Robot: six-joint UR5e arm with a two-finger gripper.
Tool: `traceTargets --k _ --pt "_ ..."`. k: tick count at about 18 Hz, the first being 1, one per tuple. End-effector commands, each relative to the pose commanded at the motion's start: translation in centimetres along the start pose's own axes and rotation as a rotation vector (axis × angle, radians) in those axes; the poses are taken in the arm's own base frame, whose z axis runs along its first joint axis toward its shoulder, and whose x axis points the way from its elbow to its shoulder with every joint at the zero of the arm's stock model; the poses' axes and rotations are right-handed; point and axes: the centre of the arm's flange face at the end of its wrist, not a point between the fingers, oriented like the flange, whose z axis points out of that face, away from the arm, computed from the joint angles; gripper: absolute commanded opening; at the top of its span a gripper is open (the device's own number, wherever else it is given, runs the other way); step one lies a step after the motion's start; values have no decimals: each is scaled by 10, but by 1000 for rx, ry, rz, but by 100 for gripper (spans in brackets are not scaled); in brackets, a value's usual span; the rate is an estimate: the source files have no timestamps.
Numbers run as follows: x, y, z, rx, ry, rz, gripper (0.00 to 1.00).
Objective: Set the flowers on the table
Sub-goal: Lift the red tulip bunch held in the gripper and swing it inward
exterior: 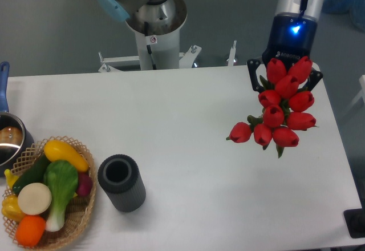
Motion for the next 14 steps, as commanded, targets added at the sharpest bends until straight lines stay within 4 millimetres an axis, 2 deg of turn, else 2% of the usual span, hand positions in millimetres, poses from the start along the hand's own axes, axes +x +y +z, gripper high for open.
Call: traceTargets --k 5,9,12,14 --pt "-1 -4 -1 -7 -10 10 31" --pt "-7 3 -2 -127 -107 19 31" --pt "-3 6 1 -164 -116 12 31" --pt "5 4 5 -247 -150 25 31"
